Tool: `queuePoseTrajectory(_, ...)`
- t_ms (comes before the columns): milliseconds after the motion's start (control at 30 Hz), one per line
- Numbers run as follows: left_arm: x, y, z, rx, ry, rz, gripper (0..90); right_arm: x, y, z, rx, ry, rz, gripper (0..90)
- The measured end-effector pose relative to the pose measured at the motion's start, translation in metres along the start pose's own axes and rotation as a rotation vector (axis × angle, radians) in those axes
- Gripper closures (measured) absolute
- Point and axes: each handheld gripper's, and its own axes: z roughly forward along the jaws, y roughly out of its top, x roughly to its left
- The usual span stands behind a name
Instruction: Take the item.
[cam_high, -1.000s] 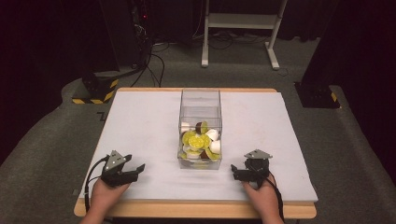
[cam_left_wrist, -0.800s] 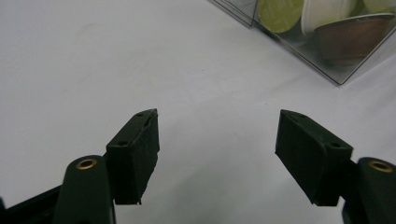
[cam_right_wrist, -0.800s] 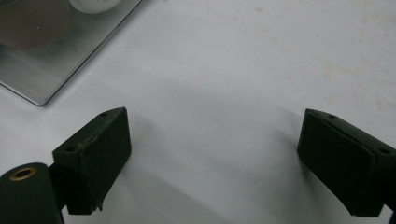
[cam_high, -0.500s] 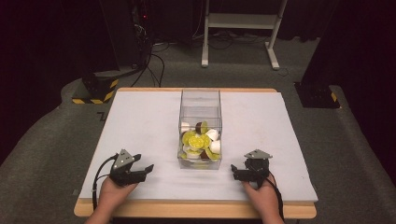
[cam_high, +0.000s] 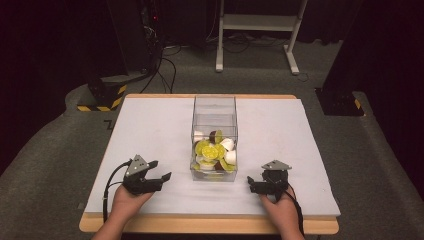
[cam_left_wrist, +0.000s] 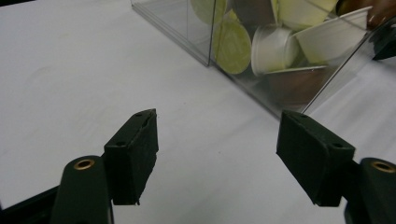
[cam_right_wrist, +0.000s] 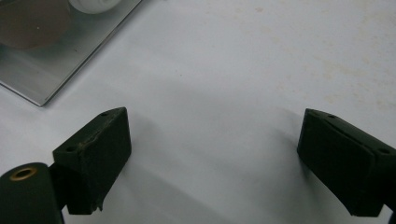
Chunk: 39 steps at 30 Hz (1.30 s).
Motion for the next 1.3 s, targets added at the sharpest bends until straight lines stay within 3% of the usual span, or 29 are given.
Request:
queuePoseTrajectory(567,-0.020,0.012,0.003,-0.031,-0.054,-0.013,29.2,0.000,0.000,0.000,0.000,0.000,-0.002,9.8)
queuePoseTrajectory(767,-0.027,0.016,0.006,-0.033,-0.060,0.001,29.3,0.000,0.000,0.000,0.000,0.000,-0.002,9.8)
queuePoseTrajectory(1300,-0.038,0.025,0.012,-0.044,-0.077,-0.019,28.3,0.000,0.000,0.000,0.000,0.001,-0.002,9.8)
